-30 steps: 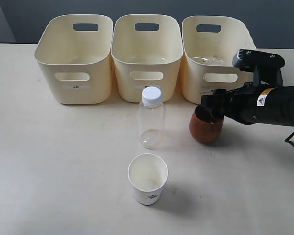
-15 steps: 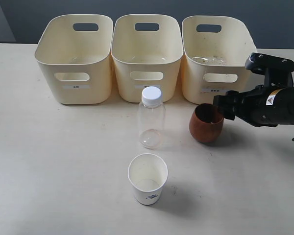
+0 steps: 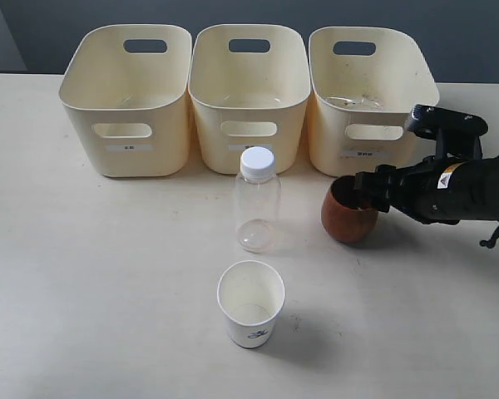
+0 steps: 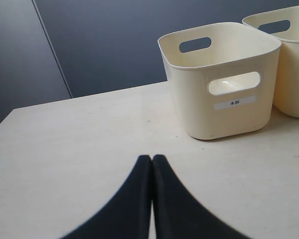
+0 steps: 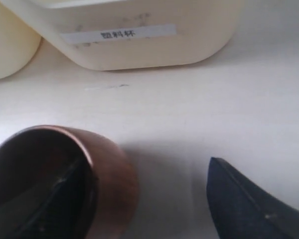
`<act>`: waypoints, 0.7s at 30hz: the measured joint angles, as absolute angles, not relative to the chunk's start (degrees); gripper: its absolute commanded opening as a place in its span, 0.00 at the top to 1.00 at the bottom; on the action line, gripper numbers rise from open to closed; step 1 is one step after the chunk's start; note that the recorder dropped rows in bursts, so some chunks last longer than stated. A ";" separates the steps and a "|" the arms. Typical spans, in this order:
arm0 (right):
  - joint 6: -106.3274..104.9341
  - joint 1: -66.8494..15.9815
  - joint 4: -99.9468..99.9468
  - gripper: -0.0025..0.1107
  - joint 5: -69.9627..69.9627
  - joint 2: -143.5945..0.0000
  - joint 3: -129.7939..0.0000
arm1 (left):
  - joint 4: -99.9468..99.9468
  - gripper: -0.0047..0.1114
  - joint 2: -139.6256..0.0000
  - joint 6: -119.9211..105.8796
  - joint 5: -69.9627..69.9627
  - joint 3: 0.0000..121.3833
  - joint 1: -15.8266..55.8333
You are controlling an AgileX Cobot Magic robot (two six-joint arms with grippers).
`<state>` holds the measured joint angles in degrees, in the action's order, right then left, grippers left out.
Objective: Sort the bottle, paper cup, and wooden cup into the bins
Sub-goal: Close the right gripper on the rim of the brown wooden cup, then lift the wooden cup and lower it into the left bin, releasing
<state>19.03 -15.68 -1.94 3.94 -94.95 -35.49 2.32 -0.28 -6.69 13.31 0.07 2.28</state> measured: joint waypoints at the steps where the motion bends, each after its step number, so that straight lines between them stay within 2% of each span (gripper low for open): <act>1: 19.03 -15.68 -1.94 0.39 4.26 -95.25 -35.49 | 2.32 0.96 -0.28 -6.69 13.31 0.07 2.28; 5: 19.03 -15.68 -2.07 0.41 6.48 -95.72 -35.49 | 2.32 0.96 -0.28 -6.69 13.31 0.07 2.28; 8: 19.22 -15.68 -2.07 0.53 7.36 -96.53 -35.53 | 2.32 0.96 -0.28 -6.69 13.31 0.07 2.28; 10: 19.36 -15.68 -2.07 0.67 7.71 -97.04 -35.53 | 2.32 0.96 -0.28 -6.69 13.31 0.07 2.28; 11: 19.47 -15.68 -2.07 0.71 8.05 -97.63 -35.62 | 2.32 0.96 -0.28 -6.69 13.31 0.07 2.28; 16: 19.47 -15.68 -2.07 0.73 8.42 -99.51 -35.62 | 2.32 0.96 -0.28 -6.69 13.31 0.07 2.28; 20: 19.47 -15.68 -2.07 0.98 8.51 -99.61 -35.62 | 2.32 0.96 -0.28 -6.69 13.31 0.07 2.28; 21: 19.47 -15.68 -2.07 0.98 8.39 -99.61 -35.62 | 2.32 0.96 -0.28 -6.69 13.31 0.07 2.28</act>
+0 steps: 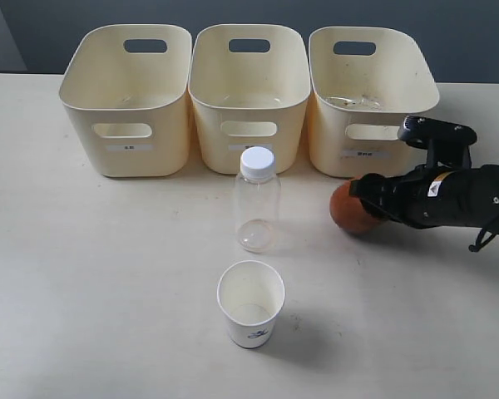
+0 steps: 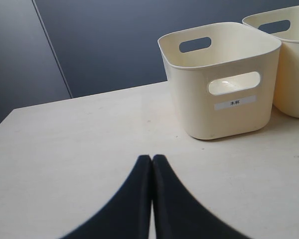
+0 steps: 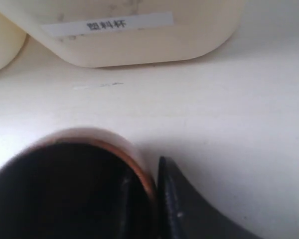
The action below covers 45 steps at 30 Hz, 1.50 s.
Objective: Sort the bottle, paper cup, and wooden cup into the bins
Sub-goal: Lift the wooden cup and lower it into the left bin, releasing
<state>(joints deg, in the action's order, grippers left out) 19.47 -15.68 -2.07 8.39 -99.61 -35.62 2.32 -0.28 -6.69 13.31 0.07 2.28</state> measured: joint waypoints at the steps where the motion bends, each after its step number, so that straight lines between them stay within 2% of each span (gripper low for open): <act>1: 19.47 -15.68 -2.07 0.98 8.39 -99.61 -35.62 | 2.32 0.96 -0.28 -6.69 13.31 0.07 2.28; 11: 19.93 -16.98 -2.17 0.98 8.14 -91.35 -35.62 | 2.32 0.96 -0.28 -6.69 13.31 0.07 2.28; 17: 20.16 -24.19 -2.17 0.98 8.58 -87.06 -39.68 | 2.32 0.96 -0.28 -6.69 13.31 0.07 2.28; 26: 20.29 -30.63 -2.17 0.98 -0.65 -93.69 -62.12 | 2.32 0.96 -0.28 -6.69 13.31 0.07 2.28; 32: 20.29 -34.06 -2.03 0.98 -2.90 -103.95 -76.65 | 2.32 0.96 -0.28 -6.69 13.31 0.07 2.28; 40: 20.39 -36.64 -1.92 0.98 -11.42 -122.71 -102.49 | 2.32 0.96 -0.28 -6.69 13.31 0.07 2.28; 45: 19.53 -37.39 -1.79 0.98 -12.96 -129.72 -111.73 | 2.32 0.96 -0.28 -6.69 13.31 0.07 2.28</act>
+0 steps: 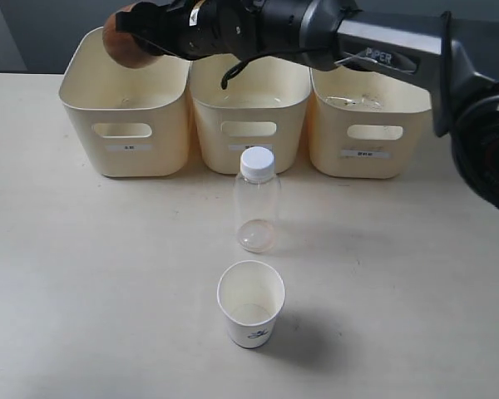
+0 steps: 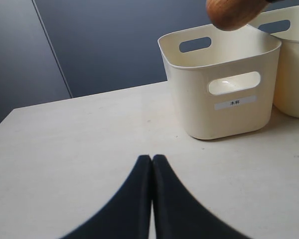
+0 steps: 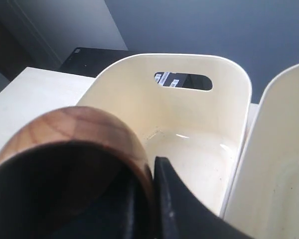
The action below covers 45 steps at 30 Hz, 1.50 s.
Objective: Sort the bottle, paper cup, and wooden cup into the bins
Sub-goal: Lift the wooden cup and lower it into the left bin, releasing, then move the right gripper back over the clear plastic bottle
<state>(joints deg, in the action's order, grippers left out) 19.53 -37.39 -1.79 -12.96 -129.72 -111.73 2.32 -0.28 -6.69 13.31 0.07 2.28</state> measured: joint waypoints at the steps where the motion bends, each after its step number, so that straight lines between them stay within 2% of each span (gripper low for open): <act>1: 18.79 -37.39 -1.69 0.98 -13.22 -130.53 -112.77 | 2.32 0.96 -0.28 -6.69 13.31 0.07 2.28; 4: 17.32 -37.39 -1.58 0.97 -14.34 -132.41 -114.96 | 2.32 0.96 -0.28 -6.69 13.31 0.07 2.28; 7: 16.90 -37.39 -1.58 0.86 -14.34 -132.53 -115.21 | 2.32 0.96 -0.28 -6.69 13.31 0.07 2.28; 9: 16.76 -37.39 -1.58 0.75 -14.34 -132.53 -115.21 | 2.32 0.96 -0.28 -6.69 13.31 0.07 2.28; 11: 16.76 -37.39 -1.58 0.58 -14.34 -132.53 -115.33 | 2.32 0.96 -0.28 -6.69 13.31 0.07 2.28; 13: 16.68 -37.39 -1.58 0.47 -14.34 -132.53 -115.43 | 2.32 0.96 -0.28 -6.69 13.31 0.07 2.28; 14: 16.68 -37.39 -1.58 0.45 -14.34 -132.53 -115.41 | 2.32 0.96 -0.28 -6.69 13.31 0.07 2.28; 24: 16.68 -37.39 -1.69 0.63 -14.90 -132.53 -115.41 | 2.32 0.96 -0.28 -6.69 13.31 0.07 2.28; 32: 16.68 -37.39 2.64 0.63 -25.81 -129.81 -115.41 | 2.32 0.96 -0.28 -6.69 13.31 0.07 2.28; 45: 13.75 -37.39 4.91 0.63 -47.40 -116.71 -115.44 | 2.32 0.96 -0.28 -6.69 13.31 0.07 2.28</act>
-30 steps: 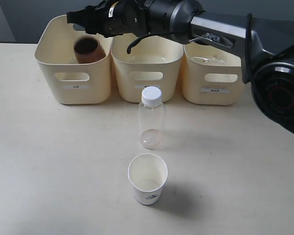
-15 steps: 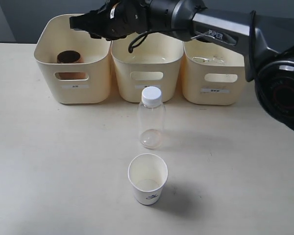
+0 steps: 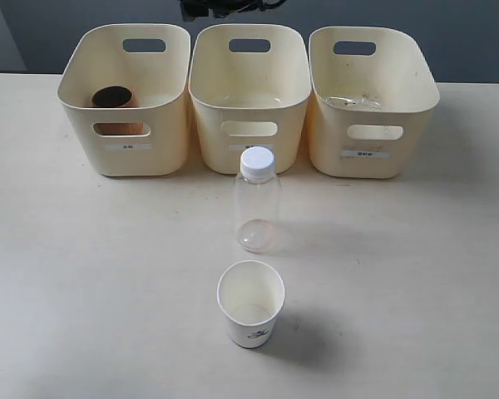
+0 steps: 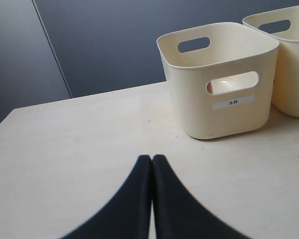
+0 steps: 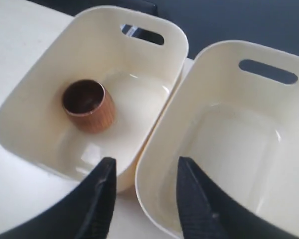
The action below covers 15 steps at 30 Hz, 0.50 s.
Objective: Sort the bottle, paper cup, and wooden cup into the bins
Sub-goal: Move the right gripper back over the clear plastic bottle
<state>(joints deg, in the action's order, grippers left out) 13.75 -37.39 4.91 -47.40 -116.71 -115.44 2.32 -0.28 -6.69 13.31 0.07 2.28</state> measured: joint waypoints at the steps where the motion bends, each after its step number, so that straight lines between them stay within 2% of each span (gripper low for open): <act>1: 13.31 -37.39 5.02 0.63 -49.89 -115.98 -115.44 | 2.32 0.96 -0.28 -6.69 13.31 0.07 2.28; 11: 12.39 -37.39 10.41 0.63 -68.58 -114.20 -115.44 | 2.32 0.96 -0.28 -6.69 13.31 0.07 2.28; 15: 12.39 -37.39 11.63 0.63 -69.59 -114.20 -115.44 | 2.32 0.96 -0.28 -6.69 13.31 0.07 2.28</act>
<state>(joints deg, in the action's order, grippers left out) 12.39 -37.39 11.63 -69.59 -114.20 -115.44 2.32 -0.28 -6.69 13.31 0.07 2.28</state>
